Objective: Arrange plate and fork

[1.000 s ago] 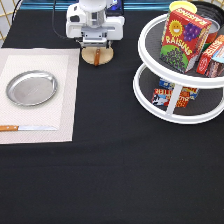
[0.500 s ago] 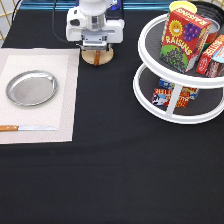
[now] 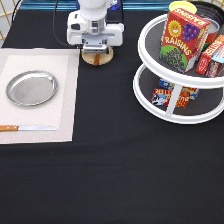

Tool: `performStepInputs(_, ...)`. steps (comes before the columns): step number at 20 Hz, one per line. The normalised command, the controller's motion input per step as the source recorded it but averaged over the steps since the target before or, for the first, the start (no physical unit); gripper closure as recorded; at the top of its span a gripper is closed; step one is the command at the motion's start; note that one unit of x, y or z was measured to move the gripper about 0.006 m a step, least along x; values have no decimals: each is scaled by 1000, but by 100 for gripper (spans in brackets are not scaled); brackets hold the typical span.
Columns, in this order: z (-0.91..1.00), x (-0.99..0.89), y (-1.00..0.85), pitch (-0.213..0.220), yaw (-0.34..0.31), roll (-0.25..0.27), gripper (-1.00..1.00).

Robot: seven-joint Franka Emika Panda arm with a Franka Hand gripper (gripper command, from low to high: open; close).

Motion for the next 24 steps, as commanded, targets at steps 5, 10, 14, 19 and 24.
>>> performStepInputs(5, -87, -83, 0, 0, 0, 0, 100)
performStepInputs(10, 0, 6, 12, 0, 0, 0, 100)
performStepInputs(14, 55, 0, 11, 0, 0, 18, 100)
performStepInputs(19, 570, 0, -101, 0, 0, 72, 100)
performStepInputs(24, 809, 1, -530, 0, -37, 135, 100)
